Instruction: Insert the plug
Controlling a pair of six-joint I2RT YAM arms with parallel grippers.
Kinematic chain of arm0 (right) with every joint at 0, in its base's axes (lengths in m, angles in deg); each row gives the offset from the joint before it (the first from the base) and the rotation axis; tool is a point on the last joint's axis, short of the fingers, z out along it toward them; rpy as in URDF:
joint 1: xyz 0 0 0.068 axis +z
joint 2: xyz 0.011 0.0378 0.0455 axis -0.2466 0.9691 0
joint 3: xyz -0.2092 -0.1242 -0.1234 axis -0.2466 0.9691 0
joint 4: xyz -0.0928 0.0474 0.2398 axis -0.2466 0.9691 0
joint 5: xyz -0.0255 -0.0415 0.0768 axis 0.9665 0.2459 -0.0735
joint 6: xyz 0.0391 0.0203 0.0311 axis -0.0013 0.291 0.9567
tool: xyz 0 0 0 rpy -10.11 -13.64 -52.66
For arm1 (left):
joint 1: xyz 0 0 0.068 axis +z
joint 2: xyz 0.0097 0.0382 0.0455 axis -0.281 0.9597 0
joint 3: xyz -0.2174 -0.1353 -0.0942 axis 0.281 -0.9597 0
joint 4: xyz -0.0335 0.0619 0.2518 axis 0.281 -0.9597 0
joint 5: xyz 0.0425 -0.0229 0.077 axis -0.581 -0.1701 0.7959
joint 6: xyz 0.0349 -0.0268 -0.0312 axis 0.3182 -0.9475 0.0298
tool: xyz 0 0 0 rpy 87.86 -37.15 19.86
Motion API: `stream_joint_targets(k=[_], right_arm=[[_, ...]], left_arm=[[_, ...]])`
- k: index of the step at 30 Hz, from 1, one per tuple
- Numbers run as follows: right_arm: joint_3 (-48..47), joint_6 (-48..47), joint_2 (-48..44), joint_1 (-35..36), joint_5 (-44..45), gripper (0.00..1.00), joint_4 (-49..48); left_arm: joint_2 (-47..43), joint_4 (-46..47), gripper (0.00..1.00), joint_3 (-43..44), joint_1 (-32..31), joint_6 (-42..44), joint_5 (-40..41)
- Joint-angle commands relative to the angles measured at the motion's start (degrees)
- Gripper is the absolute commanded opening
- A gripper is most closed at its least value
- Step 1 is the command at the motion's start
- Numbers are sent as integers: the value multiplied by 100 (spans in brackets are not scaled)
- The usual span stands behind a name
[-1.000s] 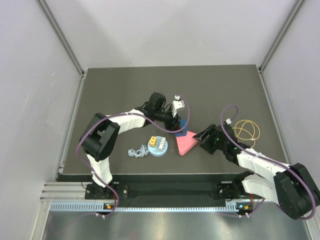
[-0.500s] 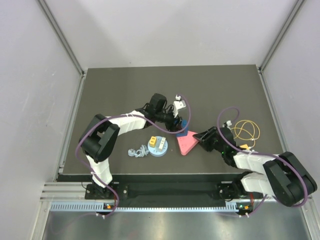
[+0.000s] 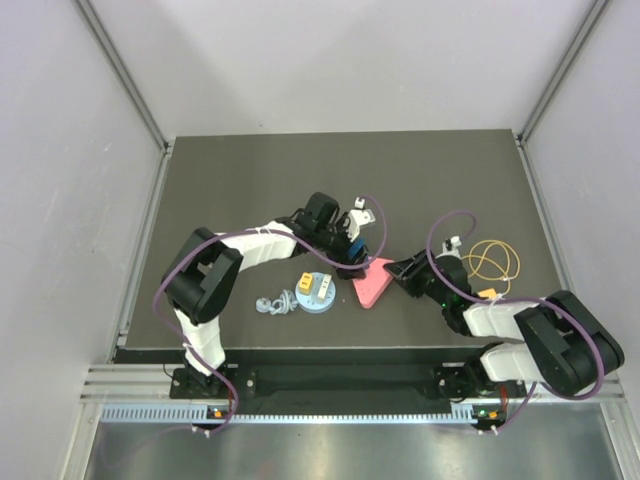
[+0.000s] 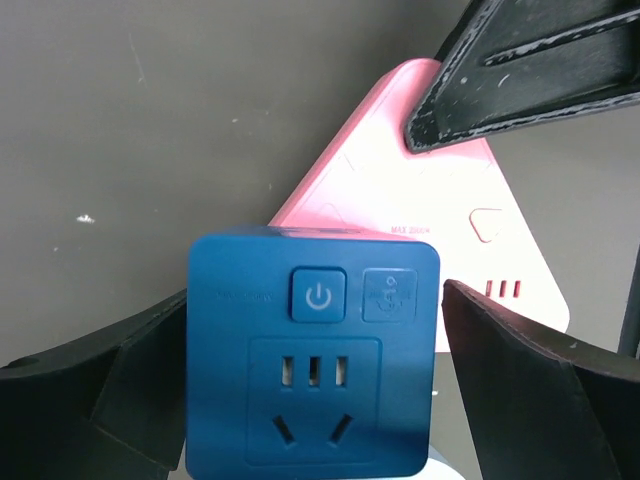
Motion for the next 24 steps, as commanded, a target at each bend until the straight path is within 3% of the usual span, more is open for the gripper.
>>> stream_joint_targets(k=[1, 13, 19, 21, 22, 23, 24], right_arm=[[18, -291, 21, -75, 92, 0, -599], [-96, -573, -49, -435, -154, 0, -389], [-176, -845, -286, -558, -155, 0, 50], [-149, -889, -322, -646, -146, 0, 95], [-158, -889, -296, -681, -172, 0, 87], [-175, -889, -270, -708, -198, 0, 86], [-219, -898, -243, -751, -225, 0, 86]], left_arm=[[-327, -382, 99, 176, -48, 40, 230], [-257, -1488, 99, 1344, -48, 268, 265], [-310, -1401, 99, 1880, -48, -609, 853], [-30, -1768, 99, 2608, -22, -1277, 1468], [154, -2641, 99, 3020, -13, -1401, 1861], [731, -3285, 99, 4190, 48, -1837, 2248], [1032, -3865, 99, 4802, 75, -1955, 2843]])
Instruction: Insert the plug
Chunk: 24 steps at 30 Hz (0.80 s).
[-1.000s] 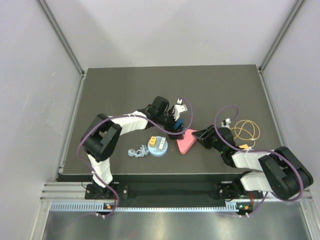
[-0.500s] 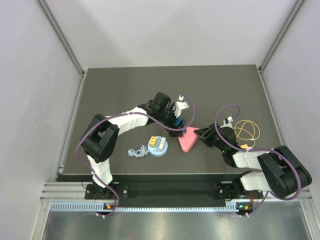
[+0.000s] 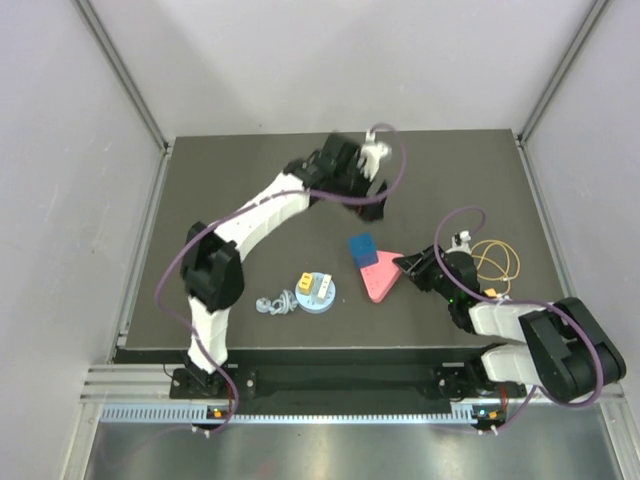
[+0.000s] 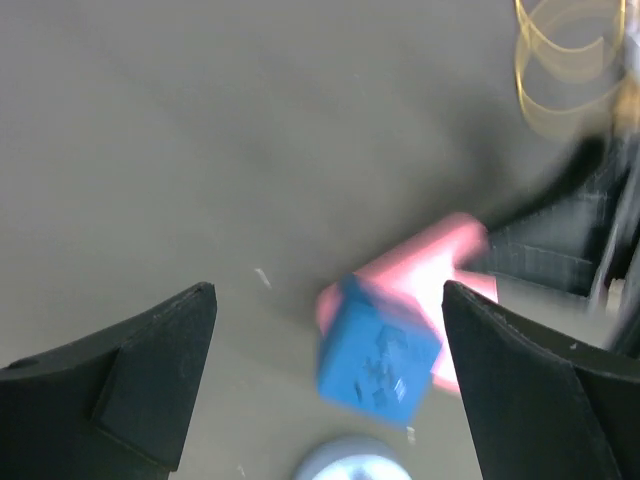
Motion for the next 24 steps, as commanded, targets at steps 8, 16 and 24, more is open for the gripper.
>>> stream_joint_targets(k=[8, 16, 24], right_arm=[[-448, -231, 268, -403, -72, 0, -4], [-431, -346, 452, -544, -169, 0, -82], [-386, -240, 646, -544, -169, 0, -258]], left_arm=[[602, -1322, 69, 1489, 222, -1051, 627], [-67, -978, 0, 1064, 222, -1464, 873], [-367, -302, 0, 221, 187, -2088, 689]])
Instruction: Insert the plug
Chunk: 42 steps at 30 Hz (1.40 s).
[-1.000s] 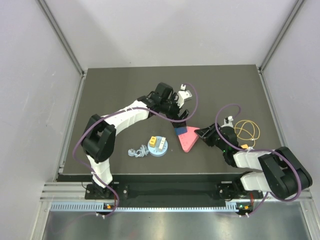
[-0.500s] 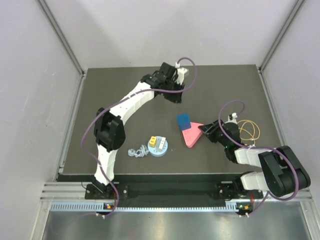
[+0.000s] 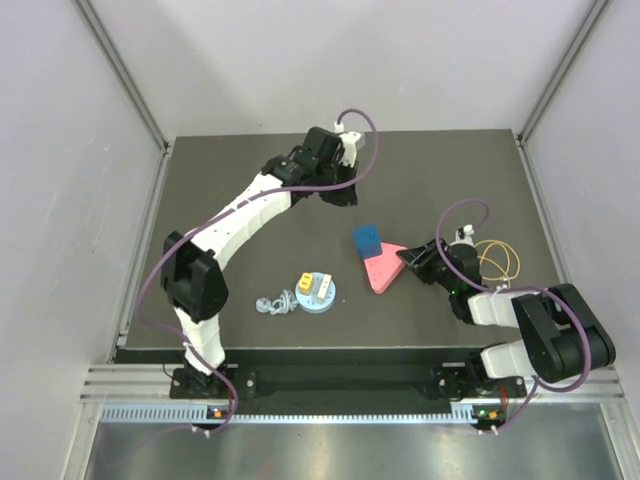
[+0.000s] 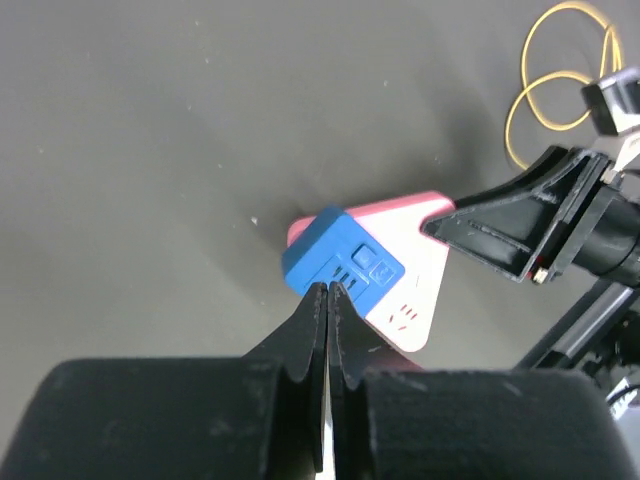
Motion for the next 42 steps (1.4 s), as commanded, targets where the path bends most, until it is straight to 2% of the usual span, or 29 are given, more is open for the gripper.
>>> stream_joint_targets(k=[1, 4, 8, 11, 16, 20, 27, 34, 37, 42], right_arm=[[-96, -87, 147, -61, 95, 0, -59], [-105, -61, 183, -61, 69, 0, -77], [-87, -122, 78, -70, 95, 0, 28], [-70, -166, -28, -79, 122, 0, 160], [-61, -175, -46, -79, 113, 0, 152], [-69, -105, 60, -70, 87, 0, 81], [-333, 299, 700, -79, -45, 0, -366], [-421, 625, 1377, -78, -159, 0, -815], [-403, 651, 1387, -79, -125, 0, -824], [-447, 528, 1238, -70, -98, 0, -649]], left_arm=[[-155, 549, 0, -895, -49, -466, -149], [11, 1155, 0, -1653, -215, -695, -411], [294, 954, 0, -1603, -374, -730, -281], [57, 849, 0, -1296, -374, -644, 183], [21, 260, 0, -391, -383, -546, 300], [4, 260, 0, -320, -392, -581, 132], [38, 145, 0, -240, -383, -432, 466], [810, 391, 0, -311, -383, -388, 281], [1284, 216, 0, -119, -374, -362, 352], [1568, 58, 0, 294, -374, -318, 369]])
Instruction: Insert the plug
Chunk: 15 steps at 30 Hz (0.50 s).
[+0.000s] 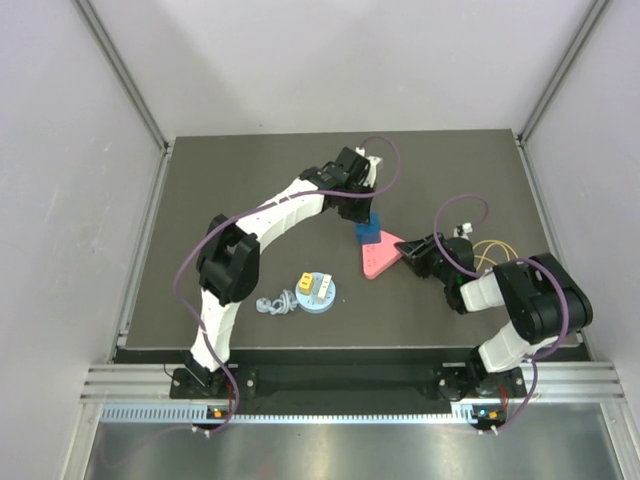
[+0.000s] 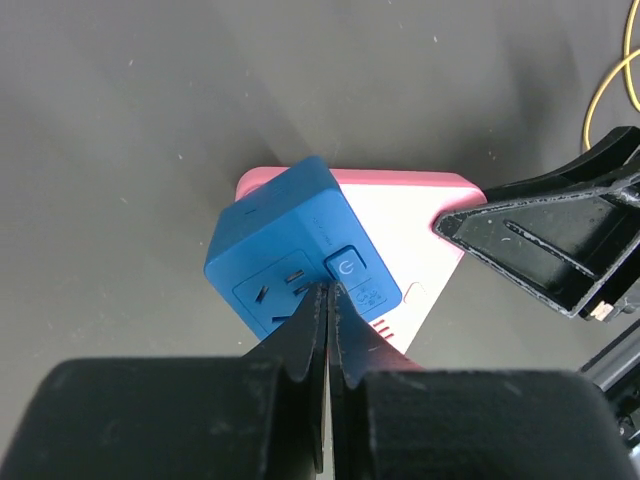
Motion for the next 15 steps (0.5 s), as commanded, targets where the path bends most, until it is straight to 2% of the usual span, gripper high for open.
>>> stream_joint_targets(k=[1, 5, 9, 11, 12, 14, 15], right_arm=[[-74, -248, -98, 20, 75, 0, 315], [-65, -195, -81, 20, 128, 0, 290], [-205, -28, 165, 20, 101, 0, 140], [-336, 24, 209, 29, 101, 3, 149], [-390, 33, 227, 20, 101, 7, 210], [-591, -89, 245, 20, 145, 11, 368], [-670, -159, 236, 29, 180, 14, 577]], left_arm=[[289, -235, 0, 193, -29, 126, 177], [131, -489, 0, 404, -29, 214, 414], [-106, -780, 0, 694, 15, 258, 1002], [-395, -781, 0, 685, 50, 223, 1109], [-510, -754, 0, 616, 68, 223, 1292], [-887, -693, 7, 493, 77, 214, 1495], [-1019, -571, 15, 301, 85, 240, 1504]])
